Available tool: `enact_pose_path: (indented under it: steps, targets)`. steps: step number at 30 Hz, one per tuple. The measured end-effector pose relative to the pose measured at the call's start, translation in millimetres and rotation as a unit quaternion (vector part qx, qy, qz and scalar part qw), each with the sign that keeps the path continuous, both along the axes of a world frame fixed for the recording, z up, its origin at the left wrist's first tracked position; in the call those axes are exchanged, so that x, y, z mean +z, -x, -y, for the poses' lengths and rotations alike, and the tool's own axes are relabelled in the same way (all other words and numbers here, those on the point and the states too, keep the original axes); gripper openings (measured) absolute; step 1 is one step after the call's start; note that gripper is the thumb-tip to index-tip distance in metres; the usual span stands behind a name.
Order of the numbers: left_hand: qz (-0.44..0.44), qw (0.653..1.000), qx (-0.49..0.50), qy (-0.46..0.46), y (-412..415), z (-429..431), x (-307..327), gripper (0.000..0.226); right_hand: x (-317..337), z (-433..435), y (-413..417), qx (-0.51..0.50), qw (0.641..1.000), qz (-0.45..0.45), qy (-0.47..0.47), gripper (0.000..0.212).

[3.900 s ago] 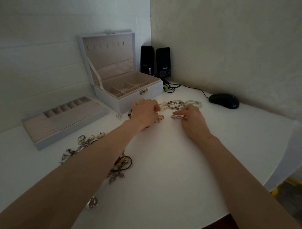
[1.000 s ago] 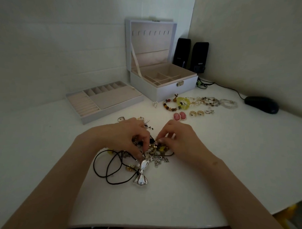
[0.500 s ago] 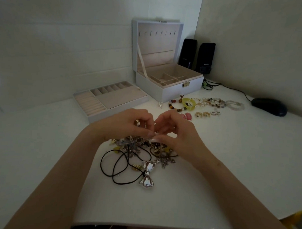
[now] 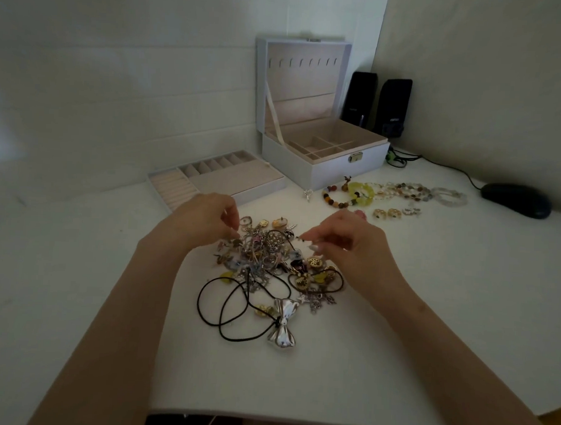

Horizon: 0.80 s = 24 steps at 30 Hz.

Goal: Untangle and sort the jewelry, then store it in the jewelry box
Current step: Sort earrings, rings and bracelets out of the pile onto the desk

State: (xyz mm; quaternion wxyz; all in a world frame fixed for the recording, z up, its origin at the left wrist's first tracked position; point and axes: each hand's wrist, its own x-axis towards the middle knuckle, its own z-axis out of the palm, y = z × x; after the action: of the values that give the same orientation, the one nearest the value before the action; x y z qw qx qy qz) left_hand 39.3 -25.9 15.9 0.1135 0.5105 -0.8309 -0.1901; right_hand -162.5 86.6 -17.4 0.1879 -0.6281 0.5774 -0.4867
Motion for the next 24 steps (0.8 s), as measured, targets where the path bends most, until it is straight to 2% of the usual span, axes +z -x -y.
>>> enact_pose_path:
  steps: [5,10,15,20,24]
  targets:
    - [0.067,0.997,0.020,-0.044,-6.3,1.0,0.6,0.022,-0.6,0.5,-4.0,0.002,1.000,-0.021,0.003,0.026]
    - [0.069,0.996,-0.006,-0.059,-6.1,0.0,0.4,0.020,3.9,-1.4,-1.3,-0.009,0.997,0.079,-0.001,0.016]
    - [0.017,0.996,-0.051,-0.069,-2.8,-0.7,-0.2,0.022,4.3,-1.3,0.5,-0.017,0.994,0.105,-0.013,0.021]
    - [0.023,0.995,-0.079,-0.050,2.2,1.7,-4.1,0.016,11.6,-5.2,5.8,0.049,0.962,0.263,-0.053,0.022]
    - [0.023,0.996,-0.082,-0.034,2.7,3.0,-6.8,0.012,13.0,-7.4,8.8,0.050,0.954,0.286,-0.073,0.022]
